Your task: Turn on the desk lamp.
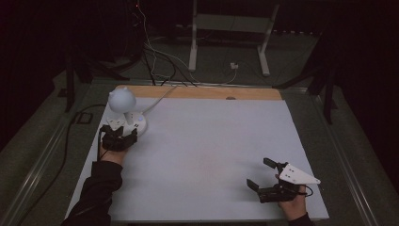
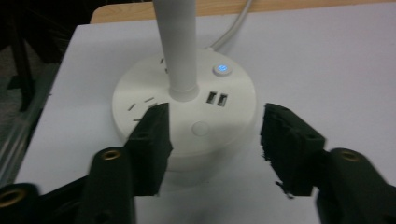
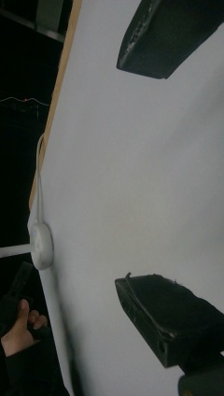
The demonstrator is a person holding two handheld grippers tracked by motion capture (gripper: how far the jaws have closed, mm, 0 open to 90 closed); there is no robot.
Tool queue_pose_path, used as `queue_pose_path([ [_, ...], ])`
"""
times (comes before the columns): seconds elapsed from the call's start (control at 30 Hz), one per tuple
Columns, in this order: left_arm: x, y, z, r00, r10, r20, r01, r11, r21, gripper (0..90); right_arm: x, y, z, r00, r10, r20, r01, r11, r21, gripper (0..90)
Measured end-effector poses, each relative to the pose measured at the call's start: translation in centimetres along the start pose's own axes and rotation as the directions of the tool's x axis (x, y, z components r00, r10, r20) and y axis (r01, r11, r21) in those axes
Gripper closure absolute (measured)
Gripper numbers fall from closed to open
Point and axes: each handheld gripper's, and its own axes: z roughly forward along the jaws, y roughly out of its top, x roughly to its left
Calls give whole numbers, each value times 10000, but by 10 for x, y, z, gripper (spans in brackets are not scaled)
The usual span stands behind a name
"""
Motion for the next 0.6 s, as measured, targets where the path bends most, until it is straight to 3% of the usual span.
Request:
queue_pose_path([
  [0.03,0,0,0,10000,34,-69,-34,10000,7,551,0,0,0,10000,-7,-5,7,10000,-5,0],
  [0.1,0,0,0,9999,49,-116,-49,10000,-33,587,0,0,0,10000,13,-9,-13,10000,3,0],
  [0.3,2,0,-2,9999,132,-70,-132,9999,-65,838,0,0,0,10000,15,-15,-15,10000,11,0],
  [0.4,2,0,-2,9995,312,-81,-312,9995,-62,900,1,0,1,10000,-40,-46,40,10000,29,0],
  [0.6,6,-1,3,9984,553,113,-552,9984,-77,900,0,0,1,10000,-30,-44,30,10000,49,0],
])
